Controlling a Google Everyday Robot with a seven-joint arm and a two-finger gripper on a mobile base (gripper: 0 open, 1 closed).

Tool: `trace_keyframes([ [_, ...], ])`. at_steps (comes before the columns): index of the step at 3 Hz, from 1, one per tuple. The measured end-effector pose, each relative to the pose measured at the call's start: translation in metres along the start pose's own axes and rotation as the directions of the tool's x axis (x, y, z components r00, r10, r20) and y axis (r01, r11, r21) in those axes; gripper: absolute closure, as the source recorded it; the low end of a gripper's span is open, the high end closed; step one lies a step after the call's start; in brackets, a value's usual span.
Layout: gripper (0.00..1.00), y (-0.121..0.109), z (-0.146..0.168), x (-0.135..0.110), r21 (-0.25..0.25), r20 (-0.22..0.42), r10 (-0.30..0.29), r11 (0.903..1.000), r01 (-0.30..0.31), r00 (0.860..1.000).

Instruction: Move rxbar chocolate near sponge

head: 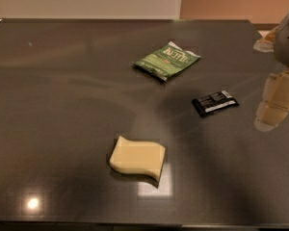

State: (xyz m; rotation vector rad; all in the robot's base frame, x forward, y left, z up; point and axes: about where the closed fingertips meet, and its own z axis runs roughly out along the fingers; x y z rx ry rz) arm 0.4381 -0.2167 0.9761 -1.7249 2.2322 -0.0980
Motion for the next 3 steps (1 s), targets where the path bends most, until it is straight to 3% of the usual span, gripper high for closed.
trace_keyframes([
  [2,0.0,-0.009,0.004,-0.001,-0.019,0.005,-0.027,0.9994,0.027,1.0],
  [3,0.0,-0.027,0.02,-0.01,-0.065,0.032,-0.087,0.9939,0.089,0.996],
])
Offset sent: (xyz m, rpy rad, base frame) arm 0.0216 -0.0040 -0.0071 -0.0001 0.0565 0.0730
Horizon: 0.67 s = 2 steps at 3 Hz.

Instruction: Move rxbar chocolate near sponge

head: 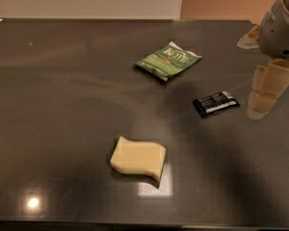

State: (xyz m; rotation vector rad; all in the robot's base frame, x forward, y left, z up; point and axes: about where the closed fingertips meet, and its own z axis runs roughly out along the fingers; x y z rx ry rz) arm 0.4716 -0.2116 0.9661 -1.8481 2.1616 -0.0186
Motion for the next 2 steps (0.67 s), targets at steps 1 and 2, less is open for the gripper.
trace_keyframes([
  [1,0.0,-0.023,0.017,-0.007,-0.044,0.031,-0.054,0.9975,0.056,0.998],
  [2,0.0,-0.036,0.04,-0.011,-0.087,0.045,-0.104,0.9903,0.108,0.994],
])
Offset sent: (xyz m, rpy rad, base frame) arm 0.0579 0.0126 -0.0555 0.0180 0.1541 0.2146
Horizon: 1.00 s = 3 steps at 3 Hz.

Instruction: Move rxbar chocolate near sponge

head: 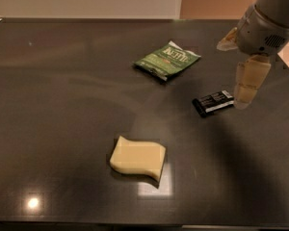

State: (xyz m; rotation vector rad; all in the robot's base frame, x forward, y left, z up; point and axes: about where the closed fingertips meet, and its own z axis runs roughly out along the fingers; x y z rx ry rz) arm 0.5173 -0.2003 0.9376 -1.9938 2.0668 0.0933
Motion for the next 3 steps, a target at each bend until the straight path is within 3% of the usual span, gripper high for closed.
trace_keyframes([
  [3,0.0,0.002,0.063,0.005,-0.109,0.023,-0.103,0.9884,0.105,0.994],
])
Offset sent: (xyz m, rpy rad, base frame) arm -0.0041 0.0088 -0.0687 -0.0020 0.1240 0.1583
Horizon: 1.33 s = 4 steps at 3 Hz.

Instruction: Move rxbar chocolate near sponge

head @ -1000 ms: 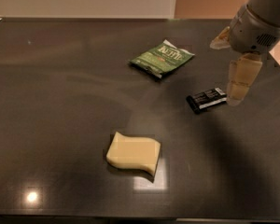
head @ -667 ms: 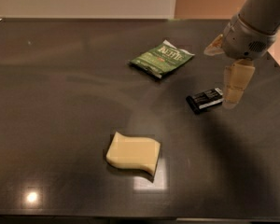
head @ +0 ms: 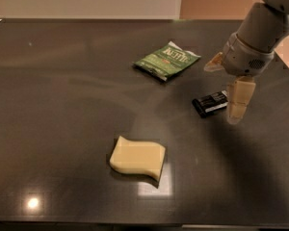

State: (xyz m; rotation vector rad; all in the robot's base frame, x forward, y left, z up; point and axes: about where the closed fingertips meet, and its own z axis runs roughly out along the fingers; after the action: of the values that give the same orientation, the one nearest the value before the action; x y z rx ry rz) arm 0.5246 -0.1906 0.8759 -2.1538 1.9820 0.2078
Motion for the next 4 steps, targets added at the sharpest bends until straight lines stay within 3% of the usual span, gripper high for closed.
trace_keyframes([
  [4,0.0,-0.006,0.032,0.022,-0.051,0.004,-0.008,0.9987,0.008,1.0],
])
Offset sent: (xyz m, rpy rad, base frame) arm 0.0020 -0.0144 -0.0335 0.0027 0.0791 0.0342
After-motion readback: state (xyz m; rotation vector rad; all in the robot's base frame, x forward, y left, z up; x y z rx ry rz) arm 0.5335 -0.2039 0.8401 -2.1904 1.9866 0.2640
